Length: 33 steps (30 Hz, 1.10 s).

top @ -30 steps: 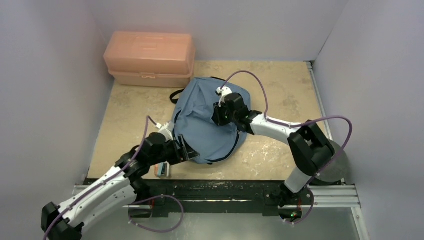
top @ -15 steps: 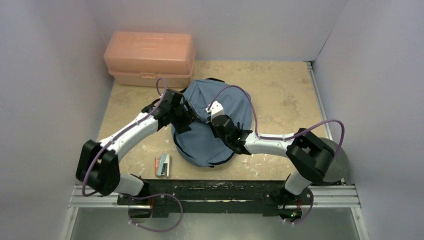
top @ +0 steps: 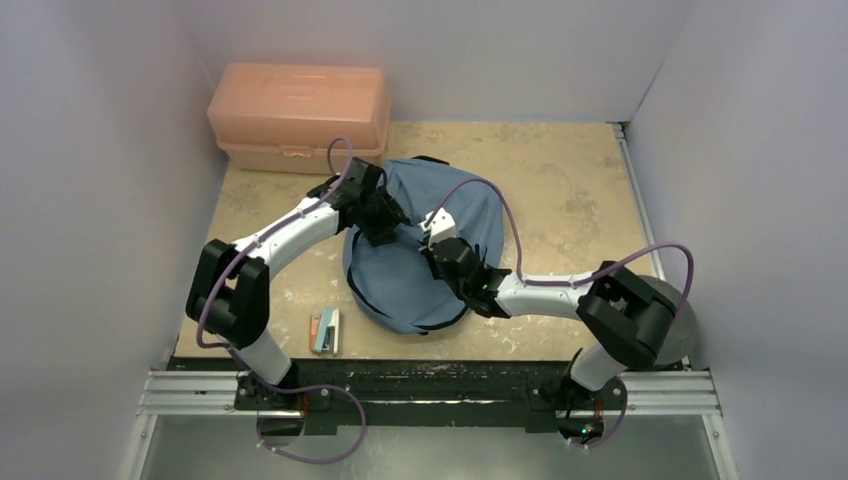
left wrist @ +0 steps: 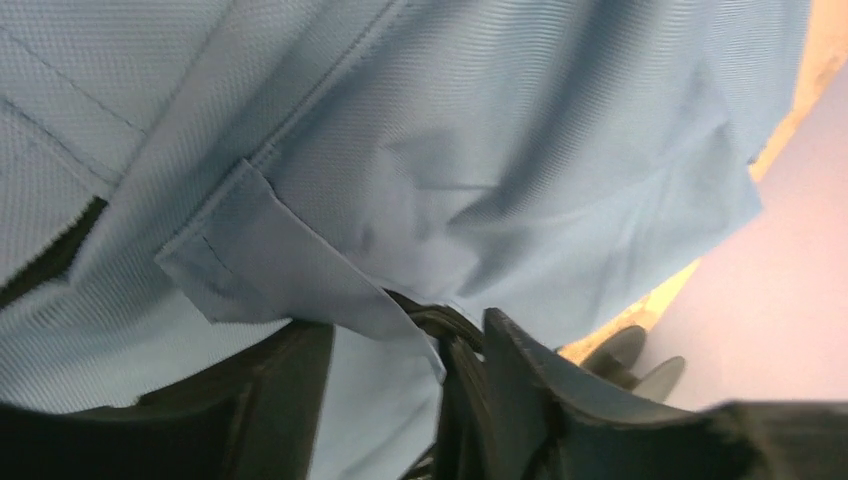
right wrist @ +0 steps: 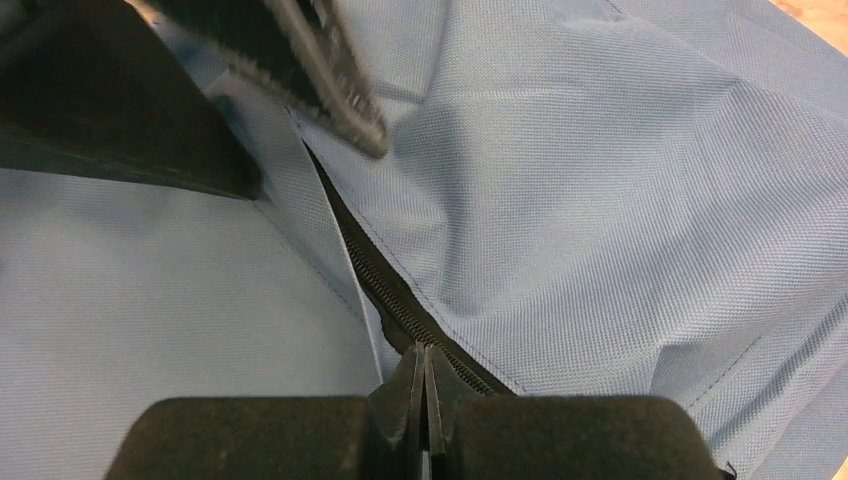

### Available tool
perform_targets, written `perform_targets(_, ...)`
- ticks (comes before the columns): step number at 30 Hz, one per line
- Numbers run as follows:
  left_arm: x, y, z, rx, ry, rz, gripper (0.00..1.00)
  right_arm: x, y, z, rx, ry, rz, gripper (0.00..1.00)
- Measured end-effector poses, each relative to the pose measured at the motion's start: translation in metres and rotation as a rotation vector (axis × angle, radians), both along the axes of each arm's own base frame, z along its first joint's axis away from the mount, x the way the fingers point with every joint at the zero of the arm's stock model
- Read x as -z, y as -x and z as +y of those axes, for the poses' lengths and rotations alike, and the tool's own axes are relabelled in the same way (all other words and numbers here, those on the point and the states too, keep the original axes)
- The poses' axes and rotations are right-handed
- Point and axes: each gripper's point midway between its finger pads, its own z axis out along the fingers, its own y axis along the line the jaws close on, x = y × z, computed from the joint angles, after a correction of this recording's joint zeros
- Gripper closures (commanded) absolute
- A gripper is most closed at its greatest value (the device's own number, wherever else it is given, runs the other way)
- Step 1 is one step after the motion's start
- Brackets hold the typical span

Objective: Pack the student bag
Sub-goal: Unzip the student bag at the center of the board.

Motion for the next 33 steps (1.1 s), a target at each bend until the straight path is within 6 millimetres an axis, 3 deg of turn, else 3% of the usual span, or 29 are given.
perform_targets(1, 0.005, 0.000, 0.000, 0.000, -0.008, 0.012, 0.68, -0.001, 0.002, 0.001, -0.006, -0.010, 0.004, 0.99)
perform_targets(4, 0.017, 0.002, 0.003, 0.005, -0.031, 0.029, 0.99, -0.009, 0.008, -0.001, -0.015, -0.062, 0.020, 0.84)
perform_targets(8, 0.030, 0.004, 0.008, 0.021, -0.049, -0.003, 1.00, -0.037, 0.013, -0.012, -0.016, -0.203, 0.076, 0.72)
perform_targets(10, 0.032, 0.005, 0.008, 0.034, -0.034, -0.046, 1.00, -0.056, 0.006, -0.027, 0.003, -0.317, 0.103, 0.69)
perform_targets(14, 0.034, 0.006, 0.006, 0.057, 0.011, -0.141, 1.00, -0.076, -0.008, -0.054, 0.030, -0.475, 0.158, 0.71)
perform_targets(17, 0.038, 0.005, 0.003, 0.075, 0.044, -0.192, 1.00, -0.067, -0.004, -0.045, -0.020, -0.496, 0.243, 0.74)
perform_targets(23, 0.038, 0.004, -0.005, 0.101, 0.111, -0.264, 1.00, -0.025, 0.009, -0.027, -0.095, -0.454, 0.390, 0.81)
perform_targets(26, 0.039, 0.003, -0.006, 0.107, 0.123, -0.290, 1.00, -0.007, 0.009, -0.031, -0.073, -0.429, 0.407, 0.87)
perform_targets(33, 0.039, 0.004, -0.007, 0.124, 0.127, -0.328, 1.00, 0.022, 0.018, -0.044, -0.027, -0.414, 0.407, 0.88)
